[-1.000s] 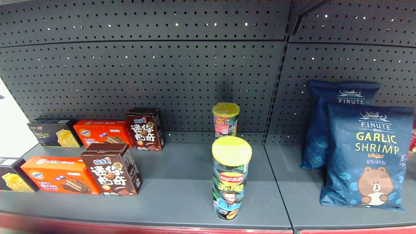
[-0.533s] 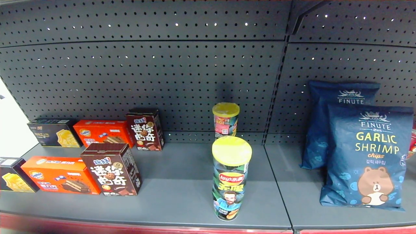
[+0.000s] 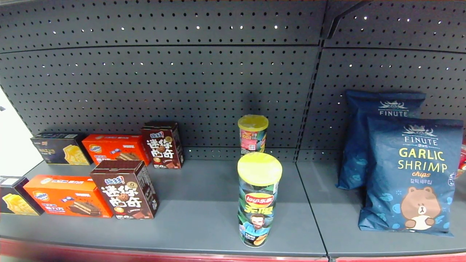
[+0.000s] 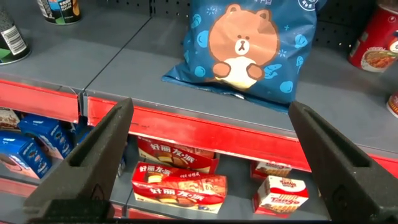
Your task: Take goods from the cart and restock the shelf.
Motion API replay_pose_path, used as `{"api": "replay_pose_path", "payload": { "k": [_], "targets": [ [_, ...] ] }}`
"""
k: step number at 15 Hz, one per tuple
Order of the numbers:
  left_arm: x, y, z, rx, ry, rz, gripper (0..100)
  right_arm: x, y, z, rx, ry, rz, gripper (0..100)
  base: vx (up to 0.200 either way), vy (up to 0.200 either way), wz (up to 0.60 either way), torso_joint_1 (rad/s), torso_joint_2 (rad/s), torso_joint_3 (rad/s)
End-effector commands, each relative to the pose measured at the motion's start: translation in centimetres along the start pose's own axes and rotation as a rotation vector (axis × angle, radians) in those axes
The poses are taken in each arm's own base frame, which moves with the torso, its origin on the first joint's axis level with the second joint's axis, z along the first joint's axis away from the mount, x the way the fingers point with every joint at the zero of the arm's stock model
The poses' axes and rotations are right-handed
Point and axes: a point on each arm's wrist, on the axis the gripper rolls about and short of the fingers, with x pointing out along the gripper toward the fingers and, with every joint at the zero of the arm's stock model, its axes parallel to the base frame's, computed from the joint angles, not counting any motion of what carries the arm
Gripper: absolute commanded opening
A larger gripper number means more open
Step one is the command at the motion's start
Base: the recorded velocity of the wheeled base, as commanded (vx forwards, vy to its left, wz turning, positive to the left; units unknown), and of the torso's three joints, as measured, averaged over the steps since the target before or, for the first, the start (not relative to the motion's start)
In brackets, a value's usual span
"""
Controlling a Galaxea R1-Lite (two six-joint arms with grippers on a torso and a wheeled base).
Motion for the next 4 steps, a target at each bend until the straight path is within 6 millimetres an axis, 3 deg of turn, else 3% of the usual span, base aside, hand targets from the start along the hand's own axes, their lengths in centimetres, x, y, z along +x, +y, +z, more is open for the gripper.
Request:
{"api": "replay_pose_path", "payload": {
  "k": [1,4],
  "targets": [
    [0.01,0.00,0.01,0.000,0.001,-0.002,100,0.01,0.00,0.02,-0.001,0.000,-0.001,100,0.000,0.000,0.00,0.000,0.00,0.000],
    [0.01,0.00,0.01,-0.001,0.001,0.000,100,0.01,0.00,0.01,-0.001,0.001,0.000,100,0.000,0.000,0.00,0.000,0.00,0.000]
  ]
}}
